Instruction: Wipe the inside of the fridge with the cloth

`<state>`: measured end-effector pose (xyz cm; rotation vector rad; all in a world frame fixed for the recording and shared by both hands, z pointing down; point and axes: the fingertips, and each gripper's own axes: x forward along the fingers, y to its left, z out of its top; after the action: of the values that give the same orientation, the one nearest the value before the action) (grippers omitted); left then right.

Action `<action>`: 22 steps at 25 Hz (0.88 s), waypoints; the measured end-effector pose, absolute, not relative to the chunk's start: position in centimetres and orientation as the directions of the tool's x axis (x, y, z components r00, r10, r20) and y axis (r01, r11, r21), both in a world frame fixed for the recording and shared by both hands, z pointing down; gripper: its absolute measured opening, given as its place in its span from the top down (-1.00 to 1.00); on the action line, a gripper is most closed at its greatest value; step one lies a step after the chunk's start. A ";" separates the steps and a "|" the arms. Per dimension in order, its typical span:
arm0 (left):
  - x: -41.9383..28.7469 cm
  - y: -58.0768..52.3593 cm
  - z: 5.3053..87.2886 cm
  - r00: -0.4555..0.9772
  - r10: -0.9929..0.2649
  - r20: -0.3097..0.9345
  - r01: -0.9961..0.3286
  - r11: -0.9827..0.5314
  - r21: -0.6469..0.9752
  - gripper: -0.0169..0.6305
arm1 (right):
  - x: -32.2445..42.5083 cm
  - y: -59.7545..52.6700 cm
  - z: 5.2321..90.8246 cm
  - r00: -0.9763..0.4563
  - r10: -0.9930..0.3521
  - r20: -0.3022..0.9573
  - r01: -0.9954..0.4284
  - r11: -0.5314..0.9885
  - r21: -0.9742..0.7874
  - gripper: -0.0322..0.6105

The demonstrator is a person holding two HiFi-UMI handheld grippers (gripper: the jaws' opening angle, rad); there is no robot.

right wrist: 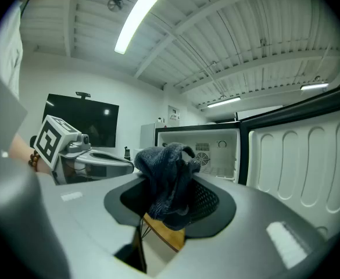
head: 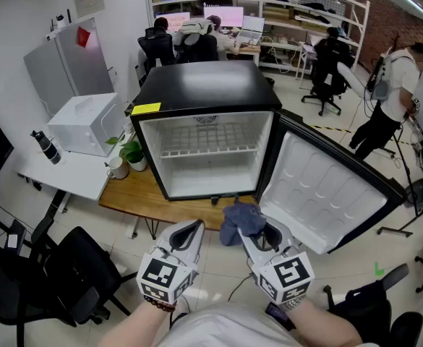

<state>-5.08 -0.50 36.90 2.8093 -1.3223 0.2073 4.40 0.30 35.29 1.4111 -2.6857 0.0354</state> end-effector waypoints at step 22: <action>-13.1 -4.3 37.5 0.355 -0.918 0.177 -0.932 -0.363 -0.013 0.71 | 1.0 -2.7 35.7 -0.672 -0.729 0.129 -0.735 0.679 0.005 0.42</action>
<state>-13.05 -4.31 37.52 2.5107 -1.7189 0.2358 1.02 -2.70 35.69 1.2112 -2.7663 0.0710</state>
